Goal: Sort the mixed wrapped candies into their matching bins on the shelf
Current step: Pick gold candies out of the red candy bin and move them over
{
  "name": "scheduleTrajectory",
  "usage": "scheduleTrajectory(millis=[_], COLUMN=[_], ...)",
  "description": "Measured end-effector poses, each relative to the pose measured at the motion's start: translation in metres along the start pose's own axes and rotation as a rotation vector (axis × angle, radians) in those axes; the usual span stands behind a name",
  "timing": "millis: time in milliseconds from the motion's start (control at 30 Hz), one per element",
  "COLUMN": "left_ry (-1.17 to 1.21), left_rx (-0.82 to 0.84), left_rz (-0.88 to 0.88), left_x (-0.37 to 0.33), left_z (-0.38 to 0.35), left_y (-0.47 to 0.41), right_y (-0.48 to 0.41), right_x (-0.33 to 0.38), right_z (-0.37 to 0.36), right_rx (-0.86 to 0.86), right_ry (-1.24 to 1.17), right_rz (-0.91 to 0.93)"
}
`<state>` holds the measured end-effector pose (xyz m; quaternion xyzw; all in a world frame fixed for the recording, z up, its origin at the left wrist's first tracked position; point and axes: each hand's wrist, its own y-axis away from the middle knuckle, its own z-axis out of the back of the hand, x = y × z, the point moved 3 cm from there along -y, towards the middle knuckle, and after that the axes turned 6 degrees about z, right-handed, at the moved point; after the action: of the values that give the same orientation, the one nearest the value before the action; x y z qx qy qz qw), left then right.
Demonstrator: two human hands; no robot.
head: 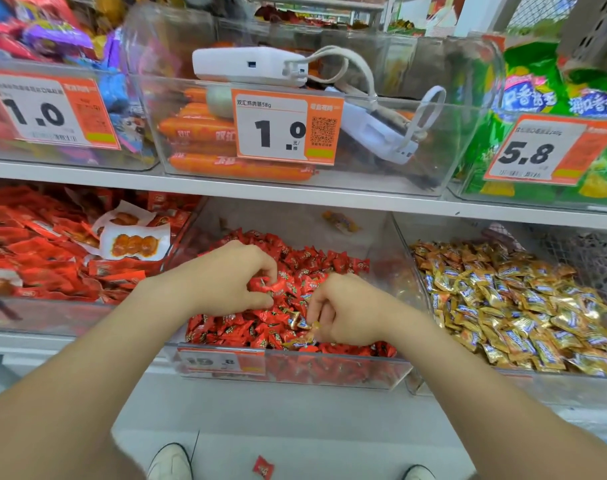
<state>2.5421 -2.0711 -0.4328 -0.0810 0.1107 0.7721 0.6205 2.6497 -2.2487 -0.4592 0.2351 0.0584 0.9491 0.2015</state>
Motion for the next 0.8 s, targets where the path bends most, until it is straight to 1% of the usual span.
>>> scheduleTrajectory(millis=[100, 167, 200, 267, 300, 367, 433, 467, 500, 567, 667, 733, 800], left_ry=[-0.139, -0.186, -0.167, -0.021, 0.049, 0.08, -0.033, -0.119, -0.174, -0.18, -0.158, -0.159, -0.137], left_rx=[-0.011, -0.042, -0.087, -0.165, -0.154, -0.005, 0.151, 0.179, 0.184, 0.179, 0.216, 0.243, 0.234], left_rz=[0.07, 0.09, 0.048, -0.103, -0.144, -0.155, -0.129, -0.123, -0.123, -0.117, -0.079, -0.066, -0.079], left_x=[0.002, -0.003, -0.009, -0.026, -0.034, -0.044, -0.046, -0.046, -0.046, -0.045, -0.042, -0.04, -0.041], left_z=[-0.003, -0.001, 0.001, 0.003, 0.001, -0.013, -0.029, -0.035, -0.038, -0.042, -0.043, -0.041, -0.036], left_y=[0.0, 0.0, 0.0, 0.0, 0.0, -0.002, -0.006, -0.01, -0.012, -0.019, -0.023, -0.024, -0.023], right_y=[0.003, 0.005, 0.006, 0.009, 0.011, 0.013, 0.011, 0.009, 0.007, 0.004, 0.002, 0.004, 0.005], right_x=[-0.001, -0.003, -0.004, -0.007, -0.008, -0.008, -0.008, -0.009, -0.01, -0.014, -0.017, -0.017, -0.017], right_z=[0.01, 0.019, 0.023, 0.028, 0.028, 0.029, 0.03, 0.03, 0.03, 0.029, 0.028, 0.029, 0.028], right_rx=[-0.01, -0.076, -0.12, -0.191, -0.21, -0.233, -0.267, -0.285, -0.299, -0.299, -0.227, -0.188, -0.132], right_ry=[-0.055, -0.123, -0.156, -0.234, -0.281, -0.355, -0.353, -0.314, -0.272, -0.226, -0.177, -0.241, -0.286], right_rz=[-0.032, -0.077, -0.104, -0.162, -0.191, -0.236, -0.247, -0.242, -0.242, -0.26, -0.215, -0.16, -0.111])
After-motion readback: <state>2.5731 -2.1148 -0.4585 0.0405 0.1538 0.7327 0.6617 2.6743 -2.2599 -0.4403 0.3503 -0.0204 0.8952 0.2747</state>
